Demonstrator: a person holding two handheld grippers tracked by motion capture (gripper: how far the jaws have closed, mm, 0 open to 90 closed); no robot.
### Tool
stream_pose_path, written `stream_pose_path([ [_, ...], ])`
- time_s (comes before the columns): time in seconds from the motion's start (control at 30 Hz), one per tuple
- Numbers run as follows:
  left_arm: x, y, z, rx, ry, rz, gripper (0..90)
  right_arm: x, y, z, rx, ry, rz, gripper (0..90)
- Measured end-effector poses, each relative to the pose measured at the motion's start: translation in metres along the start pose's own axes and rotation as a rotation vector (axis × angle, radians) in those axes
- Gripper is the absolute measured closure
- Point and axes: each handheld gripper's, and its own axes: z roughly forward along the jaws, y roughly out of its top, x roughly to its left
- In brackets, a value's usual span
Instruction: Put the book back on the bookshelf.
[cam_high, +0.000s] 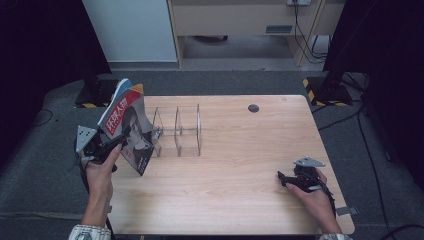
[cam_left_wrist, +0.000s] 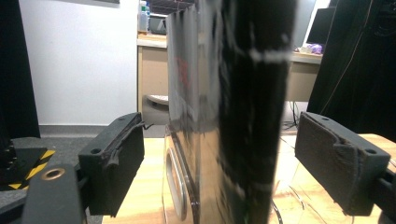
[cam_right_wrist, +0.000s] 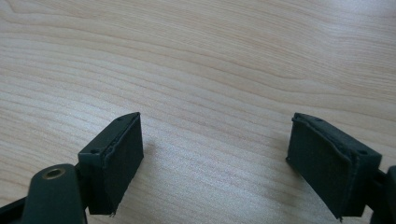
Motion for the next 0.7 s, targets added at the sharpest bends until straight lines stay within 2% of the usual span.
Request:
stream_pose_path([
  [0.13, -0.001, -0.002, -0.002, 0.004, 0.007, 0.017, 13.5, 0.0, 0.0, 0.0, 0.0, 0.0, 0.0, 18.5],
  [0.23, 0.0, -0.004, -0.003, 0.006, 0.006, 0.006, 11.4, 0.0, 0.0, 0.0, -0.001, 0.0, -0.006, 18.4],
  [0.3, -0.001, -0.005, -0.004, 0.019, -0.002, -0.003, 9.4, 0.0, 0.0, 0.0, 0.0, 0.001, -0.003, 18.4],
  [0.47, -0.003, -0.013, -0.009, 0.049, -0.001, 0.018, 7.0, 0.0, 0.0, 0.0, 0.0, 0.002, -0.005, 18.3],
  [0.53, -0.003, -0.016, -0.012, 0.052, -0.013, 0.016, 6.3, 0.0, 0.0, 0.0, 0.0, 0.003, -0.005, 18.4],
  [0.7, -0.003, -0.022, -0.017, 0.071, -0.013, 0.025, 5.6, 0.0, 0.0, 0.0, 0.001, 0.004, -0.006, 18.1],
])
